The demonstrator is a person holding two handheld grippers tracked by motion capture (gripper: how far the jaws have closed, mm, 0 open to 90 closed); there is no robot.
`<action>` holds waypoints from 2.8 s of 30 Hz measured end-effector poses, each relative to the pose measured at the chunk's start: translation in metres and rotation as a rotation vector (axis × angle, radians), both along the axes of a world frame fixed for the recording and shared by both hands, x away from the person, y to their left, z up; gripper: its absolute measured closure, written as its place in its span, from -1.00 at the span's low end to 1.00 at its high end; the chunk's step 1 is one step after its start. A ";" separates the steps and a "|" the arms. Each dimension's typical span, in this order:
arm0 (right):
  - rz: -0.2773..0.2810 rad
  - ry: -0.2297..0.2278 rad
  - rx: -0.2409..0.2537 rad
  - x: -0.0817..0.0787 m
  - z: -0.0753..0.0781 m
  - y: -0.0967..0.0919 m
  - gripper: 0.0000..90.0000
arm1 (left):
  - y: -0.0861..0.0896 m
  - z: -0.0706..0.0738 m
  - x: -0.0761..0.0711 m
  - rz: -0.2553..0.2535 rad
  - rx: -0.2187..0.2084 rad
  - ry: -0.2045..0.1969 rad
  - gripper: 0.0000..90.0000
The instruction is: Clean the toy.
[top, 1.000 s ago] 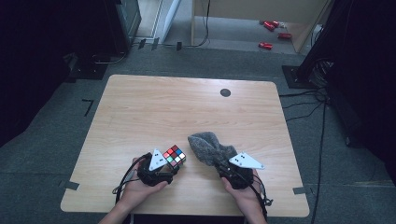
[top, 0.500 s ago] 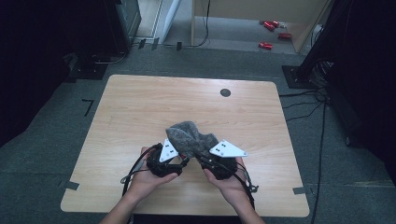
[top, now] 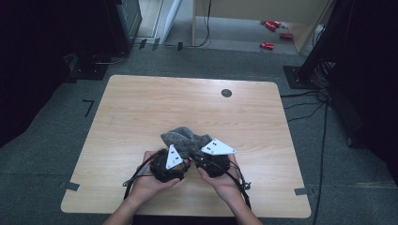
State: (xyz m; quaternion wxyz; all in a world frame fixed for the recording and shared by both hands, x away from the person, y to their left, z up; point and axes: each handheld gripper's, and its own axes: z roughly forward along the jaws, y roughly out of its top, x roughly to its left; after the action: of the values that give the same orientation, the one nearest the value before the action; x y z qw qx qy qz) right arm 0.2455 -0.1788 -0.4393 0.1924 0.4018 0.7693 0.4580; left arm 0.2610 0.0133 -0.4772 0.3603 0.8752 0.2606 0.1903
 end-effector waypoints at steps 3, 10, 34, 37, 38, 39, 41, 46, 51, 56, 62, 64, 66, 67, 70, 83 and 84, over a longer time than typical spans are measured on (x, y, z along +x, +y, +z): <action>0.009 0.005 -0.006 -0.001 -0.001 -0.005 0.54 | 0.006 0.000 0.004 0.016 -0.015 0.014 -0.21; 0.103 -0.012 -0.048 -0.015 -0.002 0.014 0.54 | -0.005 -0.005 -0.002 0.002 0.015 0.020 -0.21; 0.001 0.002 0.052 -0.007 -0.008 -0.006 0.54 | -0.002 -0.003 -0.001 -0.005 -0.052 0.054 -0.21; 0.000 0.001 0.039 -0.008 -0.006 -0.009 0.55 | 0.005 -0.001 0.003 0.015 -0.066 0.060 -0.21; 0.004 -0.001 0.035 -0.010 -0.006 -0.008 0.55 | 0.006 -0.001 0.004 0.022 -0.075 0.062 -0.21; 0.013 -0.006 0.032 -0.012 -0.005 -0.006 0.55 | 0.006 0.000 0.004 0.028 -0.077 0.059 -0.21; 0.024 -0.006 0.030 -0.015 -0.005 -0.003 0.55 | 0.006 -0.001 0.003 0.026 -0.072 0.059 -0.21; 0.070 -0.026 0.013 -0.023 -0.004 0.013 0.55 | -0.001 -0.003 -0.002 0.003 -0.047 0.053 -0.21; 0.013 -0.017 0.043 -0.012 -0.007 0.001 0.55 | -0.003 -0.003 -0.003 -0.014 -0.046 0.052 -0.21; 0.004 -0.006 0.052 -0.013 -0.006 -0.006 0.56 | 0.005 -0.001 0.002 0.020 -0.078 0.060 -0.21; 0.056 -0.025 0.035 -0.022 -0.004 0.008 0.56 | 0.001 -0.003 -0.002 0.007 -0.067 0.063 -0.21; 0.063 -0.025 0.037 -0.022 -0.005 0.010 0.56 | -0.002 -0.004 -0.004 -0.006 -0.063 0.063 -0.21; 0.056 -0.018 0.044 -0.021 -0.005 0.009 0.56 | -0.005 -0.004 -0.006 -0.016 -0.057 0.059 -0.21; 0.051 -0.018 0.047 -0.020 -0.005 0.007 0.55 | -0.005 -0.004 -0.006 -0.016 -0.057 0.059 -0.21; 0.035 -0.014 0.053 -0.017 -0.006 0.003 0.56 | -0.004 -0.004 -0.006 -0.021 -0.061 0.058 -0.21; 0.072 -0.014 0.043 -0.024 -0.005 0.011 0.56 | 0.002 -0.003 -0.002 0.007 -0.066 0.066 -0.21; 0.075 -0.015 0.045 -0.025 -0.005 0.013 0.56 | 0.001 -0.004 -0.003 0.002 -0.066 0.067 -0.21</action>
State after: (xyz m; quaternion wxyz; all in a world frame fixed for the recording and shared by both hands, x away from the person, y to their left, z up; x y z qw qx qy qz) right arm 0.2209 -0.1661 -0.4445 0.1718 0.3734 0.7718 0.4851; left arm 0.2577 0.0140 -0.4810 0.3800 0.8685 0.2794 0.1526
